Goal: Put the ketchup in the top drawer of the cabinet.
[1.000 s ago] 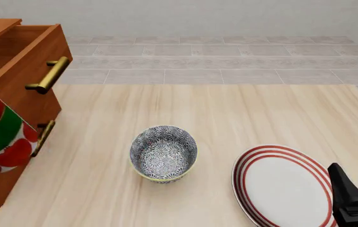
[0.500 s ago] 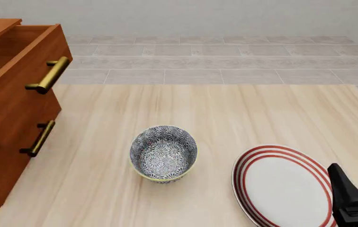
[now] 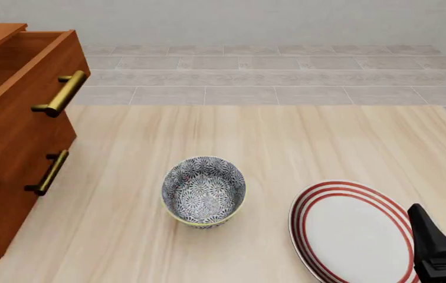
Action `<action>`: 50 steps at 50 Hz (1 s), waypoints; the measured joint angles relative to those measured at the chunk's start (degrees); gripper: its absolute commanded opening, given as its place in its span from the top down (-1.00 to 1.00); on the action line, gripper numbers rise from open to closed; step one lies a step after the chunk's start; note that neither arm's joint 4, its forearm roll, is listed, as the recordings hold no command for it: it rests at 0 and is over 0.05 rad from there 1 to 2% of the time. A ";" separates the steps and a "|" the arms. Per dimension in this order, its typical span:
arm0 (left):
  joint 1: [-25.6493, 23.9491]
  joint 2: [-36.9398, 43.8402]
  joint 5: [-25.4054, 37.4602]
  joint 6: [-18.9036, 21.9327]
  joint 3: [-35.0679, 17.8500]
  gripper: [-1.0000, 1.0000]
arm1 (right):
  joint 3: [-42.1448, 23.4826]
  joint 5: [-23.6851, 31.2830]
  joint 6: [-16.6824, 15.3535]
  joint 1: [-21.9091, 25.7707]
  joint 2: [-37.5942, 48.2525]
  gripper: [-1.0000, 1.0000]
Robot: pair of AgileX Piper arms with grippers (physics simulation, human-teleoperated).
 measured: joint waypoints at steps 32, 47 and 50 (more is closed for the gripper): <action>13.58 14.24 -7.90 5.29 -2.13 1.00 | 0.00 -9.56 0.18 0.06 9.67 -1.00; 17.89 19.23 -10.58 6.30 -2.38 1.00 | 0.00 -13.13 0.13 0.07 13.21 -1.00; 18.60 20.05 -11.23 6.29 -2.11 1.00 | 0.00 -13.72 0.12 0.05 13.80 -1.00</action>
